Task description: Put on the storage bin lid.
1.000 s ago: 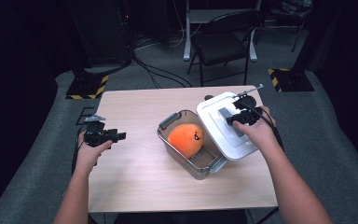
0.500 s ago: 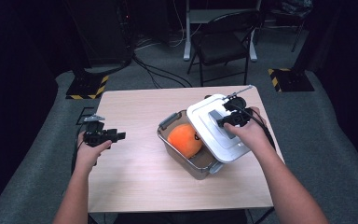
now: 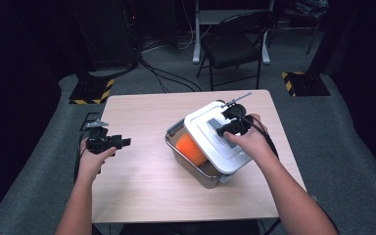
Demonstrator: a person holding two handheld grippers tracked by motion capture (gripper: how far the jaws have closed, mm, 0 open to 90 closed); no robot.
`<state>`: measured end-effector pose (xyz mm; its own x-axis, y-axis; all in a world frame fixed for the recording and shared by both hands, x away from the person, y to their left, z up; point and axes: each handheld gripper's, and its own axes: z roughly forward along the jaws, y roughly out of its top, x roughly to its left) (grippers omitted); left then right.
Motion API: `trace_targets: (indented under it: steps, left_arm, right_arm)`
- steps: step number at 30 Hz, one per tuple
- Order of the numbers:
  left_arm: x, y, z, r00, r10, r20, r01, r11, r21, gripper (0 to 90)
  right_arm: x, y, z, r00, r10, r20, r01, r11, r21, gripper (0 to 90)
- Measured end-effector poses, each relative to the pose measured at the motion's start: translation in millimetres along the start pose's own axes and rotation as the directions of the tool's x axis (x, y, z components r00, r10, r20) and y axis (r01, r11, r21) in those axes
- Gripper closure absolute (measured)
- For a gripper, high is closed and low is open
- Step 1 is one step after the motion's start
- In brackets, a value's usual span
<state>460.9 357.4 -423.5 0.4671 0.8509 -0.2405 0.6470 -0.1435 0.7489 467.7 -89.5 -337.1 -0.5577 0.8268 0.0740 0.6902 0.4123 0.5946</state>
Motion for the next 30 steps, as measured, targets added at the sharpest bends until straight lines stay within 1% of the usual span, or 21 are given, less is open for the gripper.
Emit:
trace_targets:
  steps: [1,9,10,12,13,16,17,20,22,27,29,30]
  left_arm:
    - [0.3,-0.1,-0.1,1.0000,-0.002,-0.001,0.002,1.0000,0.001,44.9]
    - [1.8,0.2,-1.4,1.0000,-0.003,0.003,0.003,1.0000,0.002,44.7]
    - [1.9,0.2,-1.2,1.0000,-0.001,0.003,0.001,1.0000,0.000,44.6]
    - [1.8,0.2,-1.5,1.0000,-0.002,0.004,0.002,1.0000,0.002,44.7]
    - [1.9,0.2,-1.6,1.0000,-0.002,0.003,0.002,1.0000,-0.002,44.6]
    - [2.3,0.2,-2.4,1.0000,-0.005,0.003,0.005,1.0000,-0.005,44.7]
    - [2.6,0.1,-2.6,1.0000,-0.004,0.003,0.004,1.0000,-0.004,44.6]
    - [3.4,-0.2,-2.5,1.0000,-0.008,-0.001,0.008,0.9999,-0.009,44.7]
    - [3.9,-0.3,-2.6,1.0000,-0.008,-0.001,0.008,0.9999,-0.009,44.7]
    - [5.5,-0.2,-3.0,1.0000,-0.003,0.000,0.003,1.0000,-0.004,44.7]
    - [5.7,-0.4,-3.2,1.0000,-0.006,0.000,0.006,1.0000,0.000,44.7]
    - [5.9,-0.4,-3.2,1.0000,-0.007,-0.001,0.007,1.0000,0.000,44.6]
  right_arm:
    - [3.2,1.1,2.6,0.9999,-0.011,-0.006,0.011,0.9999,0.003,66.5]
    - [13.9,4.0,10.9,0.9994,-0.030,-0.016,0.030,0.9995,0.010,66.5]
    - [17.2,4.8,12.3,0.9992,-0.031,-0.024,0.031,0.9995,0.010,66.5]
    - [18.5,5.1,12.9,0.9994,-0.026,-0.024,0.026,0.9996,0.008,66.5]
    - [21.4,5.9,14.9,0.9991,-0.032,-0.029,0.032,0.9994,0.010,66.4]
    - [24.7,6.5,16.5,0.9987,-0.034,-0.037,0.035,0.9993,0.012,66.5]
    - [25.9,7.0,17.2,0.9983,-0.043,-0.039,0.044,0.9990,0.012,66.5]
    - [32.5,8.6,21.6,0.9977,-0.043,-0.053,0.044,0.9990,0.009,66.4]
    - [33.0,8.9,22.3,0.9970,-0.051,-0.058,0.051,0.9986,0.011,66.5]
    - [39.6,10.7,27.5,0.9957,-0.058,-0.071,0.059,0.9981,0.013,66.5]
    - [41.7,11.2,29.1,0.9945,-0.070,-0.078,0.071,0.9974,0.014,66.5]
    - [42.8,11.3,29.5,0.9949,-0.064,-0.078,0.066,0.9977,0.014,66.4]
